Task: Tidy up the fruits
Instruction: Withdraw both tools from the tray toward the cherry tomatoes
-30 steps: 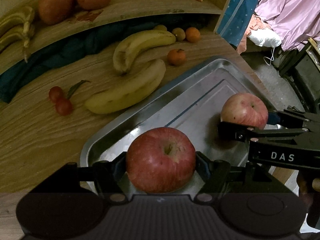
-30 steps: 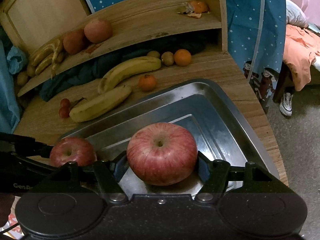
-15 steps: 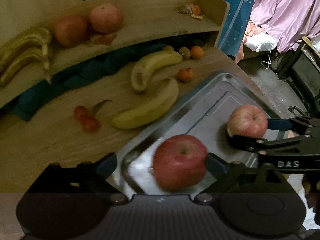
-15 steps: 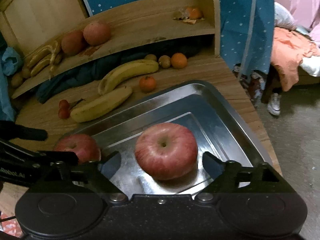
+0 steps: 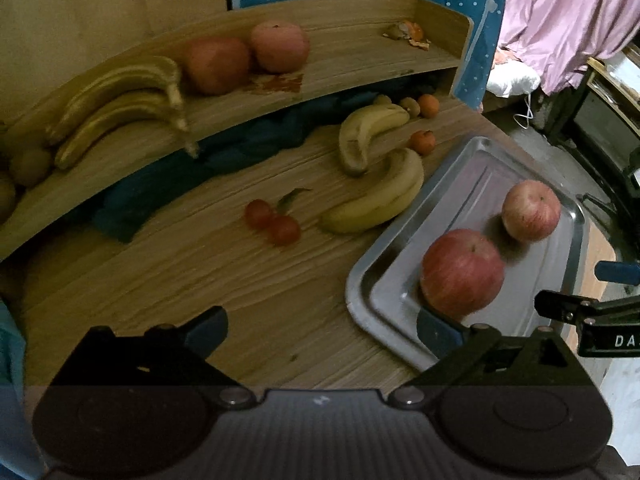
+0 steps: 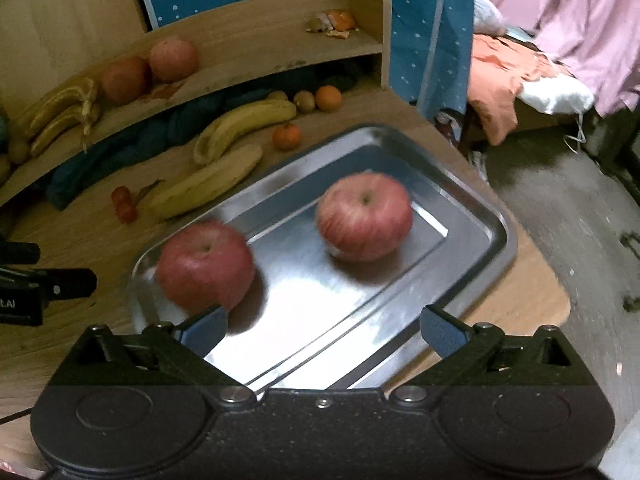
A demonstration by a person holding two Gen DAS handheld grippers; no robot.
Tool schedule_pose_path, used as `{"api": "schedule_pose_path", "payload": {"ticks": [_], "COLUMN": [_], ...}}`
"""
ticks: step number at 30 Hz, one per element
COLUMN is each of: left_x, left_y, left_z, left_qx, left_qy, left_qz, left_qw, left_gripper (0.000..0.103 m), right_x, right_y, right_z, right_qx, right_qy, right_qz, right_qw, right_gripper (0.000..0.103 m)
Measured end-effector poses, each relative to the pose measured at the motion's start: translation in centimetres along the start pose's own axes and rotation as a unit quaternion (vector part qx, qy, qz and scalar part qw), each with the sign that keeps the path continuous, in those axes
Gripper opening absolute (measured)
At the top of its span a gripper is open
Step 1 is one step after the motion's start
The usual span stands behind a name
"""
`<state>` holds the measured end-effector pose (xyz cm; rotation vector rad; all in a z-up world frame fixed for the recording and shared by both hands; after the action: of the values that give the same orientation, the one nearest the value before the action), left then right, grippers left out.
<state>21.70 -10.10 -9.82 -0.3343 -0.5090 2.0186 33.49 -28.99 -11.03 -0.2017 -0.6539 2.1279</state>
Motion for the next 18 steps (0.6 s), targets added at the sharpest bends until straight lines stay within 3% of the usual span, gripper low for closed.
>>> {"api": "schedule_pose_path", "payload": {"ticks": [10,18], "left_x": [4.1,7.9], "left_y": [2.0,2.5], "left_z": [2.6,3.4], "left_qx": [-0.024,-0.032], "left_qy": [0.008,-0.001], "left_qz": [-0.034,-0.010], "left_qw": [0.9991,0.9994], "left_gripper": [0.103,0.103], "right_x": [5.0,8.4], "right_y": [3.2,3.0], "right_z": [1.8,2.7], "right_qx": [0.004,0.005], "right_qy": [0.016,0.019], "right_qz": [-0.035,-0.022], "right_qw": [0.999,1.000], "right_gripper": [0.102,0.102]}}
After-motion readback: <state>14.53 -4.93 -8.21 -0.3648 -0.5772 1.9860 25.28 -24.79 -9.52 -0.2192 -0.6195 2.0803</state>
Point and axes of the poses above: each gripper's, at about its wrist camera, not at the fingertips, and z roughly against the way its jaws point, x to its left, y to its underside, the point moved 3 cm from there along -z, roughly the way its jaws point
